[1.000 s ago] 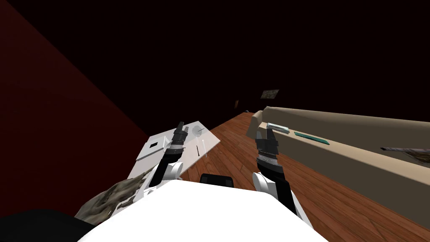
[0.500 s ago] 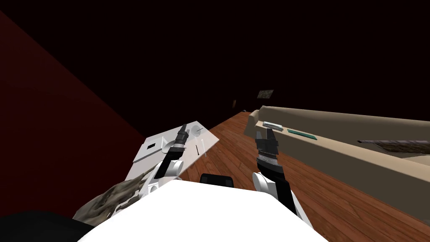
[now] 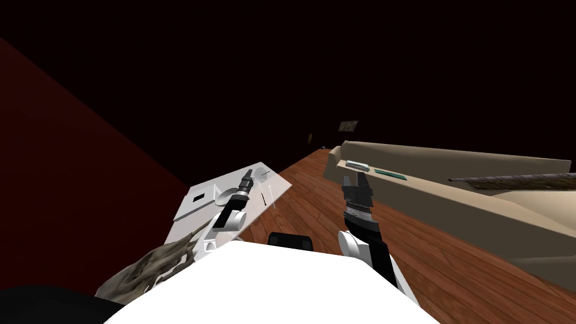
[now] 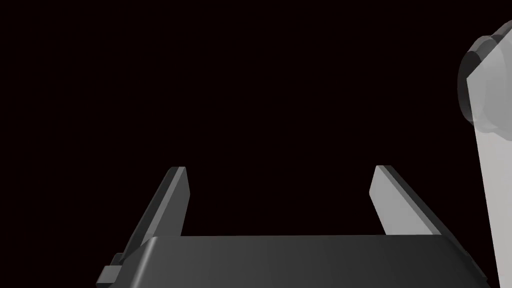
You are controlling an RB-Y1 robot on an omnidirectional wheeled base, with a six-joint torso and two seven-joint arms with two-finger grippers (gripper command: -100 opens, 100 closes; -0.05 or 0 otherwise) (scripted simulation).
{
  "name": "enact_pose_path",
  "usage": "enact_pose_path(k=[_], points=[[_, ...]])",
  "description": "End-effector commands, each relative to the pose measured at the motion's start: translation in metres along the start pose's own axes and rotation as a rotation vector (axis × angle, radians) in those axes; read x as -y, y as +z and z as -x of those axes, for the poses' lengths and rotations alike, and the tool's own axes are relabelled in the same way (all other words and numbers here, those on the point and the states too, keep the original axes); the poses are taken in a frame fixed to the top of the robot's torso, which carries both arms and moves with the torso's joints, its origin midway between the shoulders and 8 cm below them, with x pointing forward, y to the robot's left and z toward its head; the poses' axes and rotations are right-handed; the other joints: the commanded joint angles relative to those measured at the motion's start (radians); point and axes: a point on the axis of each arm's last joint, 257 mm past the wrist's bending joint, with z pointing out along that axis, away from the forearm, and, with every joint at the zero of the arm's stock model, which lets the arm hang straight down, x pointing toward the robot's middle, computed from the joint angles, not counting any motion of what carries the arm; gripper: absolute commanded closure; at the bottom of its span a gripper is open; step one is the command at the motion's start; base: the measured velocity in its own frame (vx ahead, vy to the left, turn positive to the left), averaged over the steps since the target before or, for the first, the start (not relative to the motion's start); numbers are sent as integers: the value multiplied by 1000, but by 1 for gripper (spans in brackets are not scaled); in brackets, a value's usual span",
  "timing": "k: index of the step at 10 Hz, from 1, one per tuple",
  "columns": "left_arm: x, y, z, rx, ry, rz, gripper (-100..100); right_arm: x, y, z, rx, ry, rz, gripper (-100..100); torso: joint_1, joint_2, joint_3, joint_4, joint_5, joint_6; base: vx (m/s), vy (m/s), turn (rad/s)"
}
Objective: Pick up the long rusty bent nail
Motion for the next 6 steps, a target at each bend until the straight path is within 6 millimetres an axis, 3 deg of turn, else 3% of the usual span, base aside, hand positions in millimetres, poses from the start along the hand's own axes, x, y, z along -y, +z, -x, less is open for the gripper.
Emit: enact_pose_path(k=[1,2,5,6], points=[[-29,4,1,-1,5,77,-100,0,0,0,0,0,0,0,0,0,0,0,0,0,-64,27,-100],[-31,4,1,-1,5,82,-100,0,0,0,0,0,0,0,1,0,0,0,0,0,-45,22,-52],[-84,4,3,-12,36,224,-100,0,0,0,0,0,0,0,0,-2,-1,0,0,0,-38,5,-114],[-88,3,2,-13,36,238,-100,0,0,0,0,0,0,0,0,-2,-1,-1,0,0,-17,13,-35]])
